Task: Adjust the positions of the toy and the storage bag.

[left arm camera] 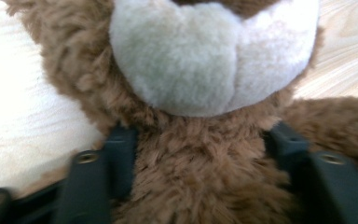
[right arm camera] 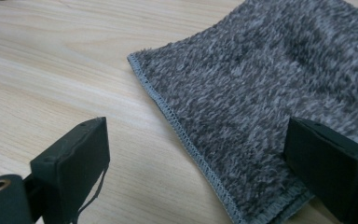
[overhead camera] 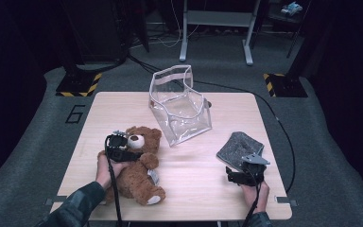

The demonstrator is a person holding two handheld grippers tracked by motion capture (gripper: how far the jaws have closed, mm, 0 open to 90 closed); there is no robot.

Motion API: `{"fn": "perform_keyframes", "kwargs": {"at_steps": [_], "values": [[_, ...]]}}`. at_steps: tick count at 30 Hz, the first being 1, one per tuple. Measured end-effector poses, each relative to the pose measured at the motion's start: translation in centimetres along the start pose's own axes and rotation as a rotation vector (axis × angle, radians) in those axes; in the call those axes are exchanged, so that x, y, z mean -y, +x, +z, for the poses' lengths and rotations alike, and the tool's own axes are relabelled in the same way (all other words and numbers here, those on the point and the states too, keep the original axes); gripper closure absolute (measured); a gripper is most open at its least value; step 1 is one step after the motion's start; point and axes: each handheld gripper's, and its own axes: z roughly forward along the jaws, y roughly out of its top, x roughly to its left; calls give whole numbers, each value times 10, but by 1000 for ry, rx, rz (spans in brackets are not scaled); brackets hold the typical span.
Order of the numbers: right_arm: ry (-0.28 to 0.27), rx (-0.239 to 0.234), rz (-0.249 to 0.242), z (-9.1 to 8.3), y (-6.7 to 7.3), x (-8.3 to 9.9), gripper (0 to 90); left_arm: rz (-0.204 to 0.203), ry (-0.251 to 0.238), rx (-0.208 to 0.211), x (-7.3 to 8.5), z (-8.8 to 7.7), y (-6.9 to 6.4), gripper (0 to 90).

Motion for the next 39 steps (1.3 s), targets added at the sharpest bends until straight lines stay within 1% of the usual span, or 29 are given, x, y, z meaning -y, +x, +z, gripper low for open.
{"fn": "perform_keyframes", "kwargs": {"at_steps": [2, 4, 6, 10, 11, 12, 13, 14, 15, 16, 17, 18, 19, 20, 21, 24, 26, 27, 28, 29, 30, 31, 32, 34, 35, 36, 37, 38, 39], "values": [[0, 0, 11, 1, -1, 2, 66, 18, -17, -6, 1, -1, -1, 550], [2, -6, 21, 3, -2, 4, 66, 29, -35, -12, 2, -4, -3, 584], [-1, -4, 20, 4, -3, 5, 66, 49, -48, -16, 2, -8, -4, 599], [-6, -6, 15, 3, -4, 5, 67, 52, -63, -4, 1, -16, -6, 612], [-8, -10, 17, 3, -4, 5, 67, 55, -75, -1, 1, -18, -7, 613], [-5, -11, 20, 3, -4, 5, 67, 71, -71, -3, 0, -21, -8, 615], [-2, -6, 25, 3, -5, 5, 67, 72, -82, 3, 0, -24, -10, 615], [-3, -11, 19, 3, -6, 6, 67, 87, -83, 2, -1, -27, -10, 617], [-6, -13, 29, 2, -7, 6, 67, 79, -89, 0, -1, -31, -12, 618], [-7, -15, 21, 2, -8, 6, 67, 85, -100, -3, -2, -34, -12, 619], [-6, -16, 31, 2, -7, 6, 67, 92, -102, -11, -3, -38, -12, 620], [-5, -16, 21, 3, -8, 6, 67, 73, -132, -20, -3, -41, -12, 620], [0, -12, 29, 3, -7, 6, 67, 89, -131, -30, -5, -45, -9, 623], [0, -13, 31, 3, -7, 6, 67, 92, -139, -36, -5, -50, -6, 624], [0, -14, 30, 3, -7, 6, 67, 82, -148, -44, -6, -54, -4, 625], [0, -14, 28, 4, -7, 6, 66, 84, -160, -77, -7, -67, 6, 628], [3, -14, 30, 4, -7, 6, 66, 66, -174, -88, -6, -74, 12, 630], [4, -13, 29, 4, -7, 6, 66, 71, -167, -103, -7, -79, 17, 631], [3, -17, 29, 4, -7, 6, 65, 61, -175, -110, -6, -83, 20, 632], [3, -16, 25, 5, -7, 5, 65, 60, -177, -122, -6, -86, 25, 632], [3, -15, 27, 5, -7, 5, 65, 61, -165, -123, -6, -89, 28, 631], [2, -16, 25, 5, -7, 5, 65, 47, -176, -132, -5, -90, 32, 632], [2, -15, 24, 5, -7, 5, 65, 52, -154, -138, -5, -92, 36, 632], [3, -16, 25, 5, -7, 5, 65, 41, -170, -154, -4, -93, 42, 631], [3, -15, 24, 5, -7, 5, 65, 38, -156, -157, -4, -94, 46, 631], [2, -16, 22, 5, -7, 5, 65, 26, -162, -165, -4, -94, 50, 630], [3, -17, 23, 5, -7, 5, 65, 28, -143, -160, -4, -94, 54, 629], [8, -13, 19, 5, -7, 5, 65, 14, -137, -160, -4, -93, 58, 628], [12, -14, 25, 5, -6, 5, 65, -24, -151, -158, -4, -89, 61, 624]]}}
